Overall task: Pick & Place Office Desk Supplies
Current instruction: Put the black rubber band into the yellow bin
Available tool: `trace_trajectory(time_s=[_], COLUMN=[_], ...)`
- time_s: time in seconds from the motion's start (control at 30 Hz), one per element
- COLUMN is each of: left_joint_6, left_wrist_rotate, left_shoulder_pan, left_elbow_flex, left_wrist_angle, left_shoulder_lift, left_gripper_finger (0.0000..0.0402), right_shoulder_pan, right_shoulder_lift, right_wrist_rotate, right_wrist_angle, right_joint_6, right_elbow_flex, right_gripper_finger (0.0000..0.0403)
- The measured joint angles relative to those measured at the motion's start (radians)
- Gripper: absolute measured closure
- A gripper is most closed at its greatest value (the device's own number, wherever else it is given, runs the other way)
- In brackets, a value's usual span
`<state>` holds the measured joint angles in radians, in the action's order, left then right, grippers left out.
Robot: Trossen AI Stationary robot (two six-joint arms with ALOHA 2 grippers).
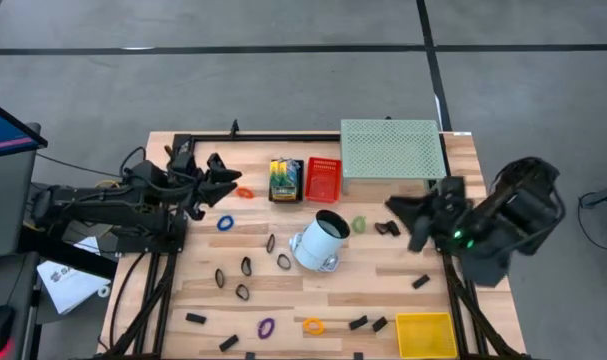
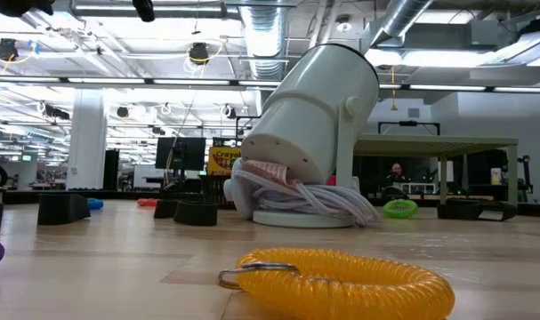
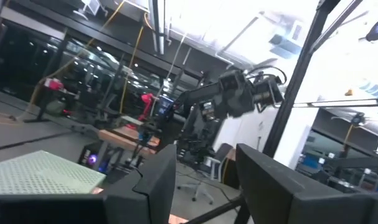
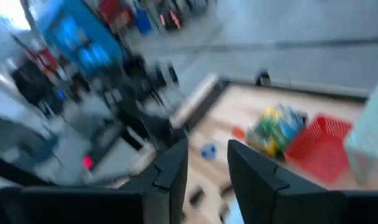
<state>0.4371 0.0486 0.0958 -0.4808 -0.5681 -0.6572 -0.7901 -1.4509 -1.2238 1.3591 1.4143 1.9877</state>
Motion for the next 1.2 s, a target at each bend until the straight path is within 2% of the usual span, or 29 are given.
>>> trace_trajectory(time_s=[0.1,0.2,0.27,0.37,0.47,0.57,0.73,0.83,0.93,1.07,1.2], left_joint_6=[-0.025,-0.045,-0.058,-0.079,-0.094,-0.094,-0.094,-0.117,-0.121,-0.123,-0.119], left_wrist_rotate=[0.0,0.009,0.01,0.011,0.011,0.012,0.057,0.062,0.048,0.042,0.022], left_shoulder_pan=[0.012,0.022,0.031,0.057,0.096,0.14,0.191,0.205,0.208,0.208,0.2], left_elbow_flex=[0.0,0.0,0.0,0.0,-0.001,-0.017,-0.06,-0.077,-0.096,-0.111,-0.113], left_wrist_angle=[-0.003,-0.032,-0.066,-0.105,-0.148,-0.149,-0.147,-0.124,-0.084,-0.029,-0.021], left_shoulder_lift=[0.003,0.002,0.002,0.002,0.002,0.001,0.002,0.002,0.0,-0.007,-0.029], left_gripper_finger=[0.024,0.024,0.0241,0.0242,0.0242,0.0242,0.0243,0.0243,0.0243,0.0243,0.0243], right_shoulder_pan=[-0.017,-0.013,0.026,0.109,0.198,0.273,0.397,0.43,0.411,0.363,0.326], right_shoulder_lift=[0.037,0.048,0.044,0.038,0.034,0.036,0.046,0.016,-0.009,-0.009,0.042], right_wrist_rotate=[-0.074,-0.06,0.021,0.228,0.442,0.574,0.756,0.929,1.079,1.115,1.065], right_wrist_angle=[-0.101,-0.259,-0.396,-0.599,-0.716,-0.623,-0.172,0.028,0.11,0.184,0.211], right_joint_6=[-0.158,-0.449,-0.65,-0.904,-1.052,-1.013,-0.682,-0.577,-0.541,-0.469,-0.303], right_elbow_flex=[0.0,0.001,0.001,0.0,0.001,0.001,0.001,0.0,-0.001,0.0,-0.077], right_gripper_finger=[0.0292,0.0292,0.0292,0.0292,0.0292,0.0292,0.0292,0.0292,0.0292,0.0292,0.0292])
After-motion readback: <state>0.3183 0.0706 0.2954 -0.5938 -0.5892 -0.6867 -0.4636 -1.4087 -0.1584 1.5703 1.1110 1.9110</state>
